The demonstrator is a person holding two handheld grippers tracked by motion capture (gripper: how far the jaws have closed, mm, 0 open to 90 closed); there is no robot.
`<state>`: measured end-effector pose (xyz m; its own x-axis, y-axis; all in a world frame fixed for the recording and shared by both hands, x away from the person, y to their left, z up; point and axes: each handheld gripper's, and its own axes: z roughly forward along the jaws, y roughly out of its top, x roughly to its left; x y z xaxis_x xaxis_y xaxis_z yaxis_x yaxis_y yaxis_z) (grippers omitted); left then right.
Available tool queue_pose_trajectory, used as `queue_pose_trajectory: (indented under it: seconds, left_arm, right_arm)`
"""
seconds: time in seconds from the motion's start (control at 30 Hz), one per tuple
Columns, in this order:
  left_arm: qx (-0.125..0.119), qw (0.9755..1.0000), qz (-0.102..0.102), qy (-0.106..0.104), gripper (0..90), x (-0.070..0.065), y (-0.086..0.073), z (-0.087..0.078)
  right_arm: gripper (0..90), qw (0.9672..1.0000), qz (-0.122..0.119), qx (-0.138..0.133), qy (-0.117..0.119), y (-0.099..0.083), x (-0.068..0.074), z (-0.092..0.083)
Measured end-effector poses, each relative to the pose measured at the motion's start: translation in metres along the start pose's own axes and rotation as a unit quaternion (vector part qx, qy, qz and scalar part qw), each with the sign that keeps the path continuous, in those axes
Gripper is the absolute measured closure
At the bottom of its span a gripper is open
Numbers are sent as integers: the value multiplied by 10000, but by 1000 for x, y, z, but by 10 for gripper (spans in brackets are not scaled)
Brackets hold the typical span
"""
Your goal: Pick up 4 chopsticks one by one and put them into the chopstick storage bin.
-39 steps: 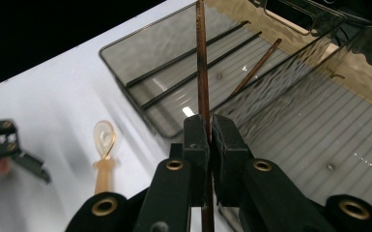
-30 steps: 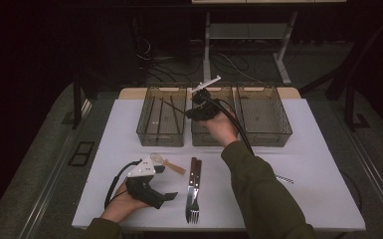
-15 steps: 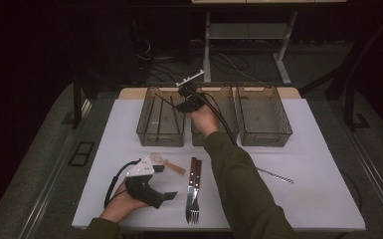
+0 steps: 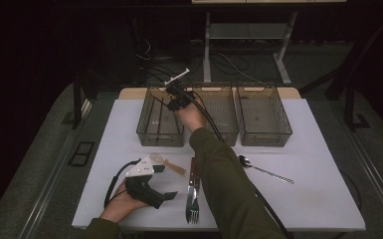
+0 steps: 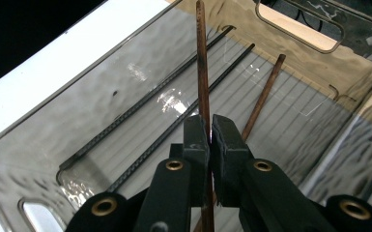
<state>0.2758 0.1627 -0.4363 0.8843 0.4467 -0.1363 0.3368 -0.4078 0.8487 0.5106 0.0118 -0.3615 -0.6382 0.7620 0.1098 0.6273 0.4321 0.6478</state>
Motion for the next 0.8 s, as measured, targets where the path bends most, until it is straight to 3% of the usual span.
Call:
queue_pose_trajectory:
  seconds: [0.23, 0.53, 0.63, 0.8]
  left_arm:
    - [3, 10000, -11, -16, 0, 1, 0, -1]
    - [-7, 10000, -20, -8, 0, 1, 0, 0]
    - [6, 10000, 25, -1, 0, 2, 0, -1]
    - [52, 10000, 4, 5, 0, 1, 0, 0]
  right_arm:
    - [840, 9999, 1, -64, -124, 5, 4, 8]
    - [693, 9998, -38, -175, -84, 5, 1, -1]
    - [641, 9997, 31, -237, 50, 3, -2, -7]
    - [539, 9988, -115, -375, 291, -7, -8, -21]
